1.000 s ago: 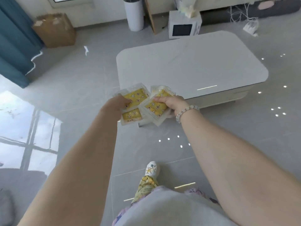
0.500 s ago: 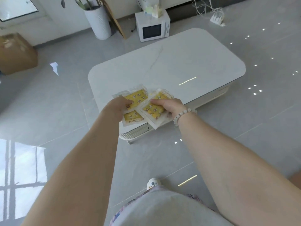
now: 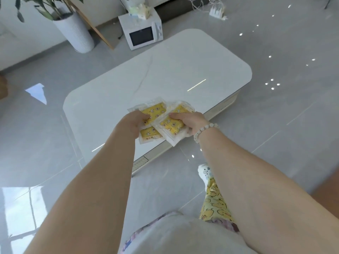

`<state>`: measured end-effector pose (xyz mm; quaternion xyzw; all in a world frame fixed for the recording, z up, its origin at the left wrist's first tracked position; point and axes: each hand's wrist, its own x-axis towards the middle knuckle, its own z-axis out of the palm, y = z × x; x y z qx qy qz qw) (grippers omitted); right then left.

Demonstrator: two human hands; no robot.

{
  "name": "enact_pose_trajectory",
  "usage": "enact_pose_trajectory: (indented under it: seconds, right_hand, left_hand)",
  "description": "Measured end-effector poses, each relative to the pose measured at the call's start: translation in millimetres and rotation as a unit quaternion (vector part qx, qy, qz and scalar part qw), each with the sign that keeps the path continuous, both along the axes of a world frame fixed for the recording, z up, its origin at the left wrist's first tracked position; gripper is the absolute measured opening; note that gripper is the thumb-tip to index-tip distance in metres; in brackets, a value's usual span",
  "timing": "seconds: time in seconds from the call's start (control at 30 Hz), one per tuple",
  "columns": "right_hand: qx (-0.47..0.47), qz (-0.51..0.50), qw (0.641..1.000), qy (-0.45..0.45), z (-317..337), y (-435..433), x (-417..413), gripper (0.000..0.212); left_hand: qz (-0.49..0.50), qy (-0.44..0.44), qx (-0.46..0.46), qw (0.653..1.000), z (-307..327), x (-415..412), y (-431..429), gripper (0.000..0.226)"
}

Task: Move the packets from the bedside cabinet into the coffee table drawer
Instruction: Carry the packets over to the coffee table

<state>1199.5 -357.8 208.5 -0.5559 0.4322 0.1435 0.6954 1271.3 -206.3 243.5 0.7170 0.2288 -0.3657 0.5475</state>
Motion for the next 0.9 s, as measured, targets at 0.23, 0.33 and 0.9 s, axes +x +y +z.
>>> enact_pose_trajectory:
  seconds: [0.23, 0.33, 0.9]
  right_hand:
    - [-0.032, 0.062, 0.997, 0.029, -2.7, -105.7, 51.8, 0.067]
    - [-0.025, 0.080, 0.996, 0.032, -7.8, -139.8, 72.5, 0.067]
    - [-0.084, 0.098, 0.982, 0.135, -216.1, -170.6, 136.5, 0.032]
  left_hand:
    - [0.026, 0.006, 0.023, 0.999, -11.0, 33.0, -97.3, 0.016]
    - [0.046, 0.012, 0.042, 0.998, -19.0, 46.9, -123.6, 0.019]
    - [0.174, 0.100, 0.078, 0.977, -214.7, 104.3, -114.4, 0.027]
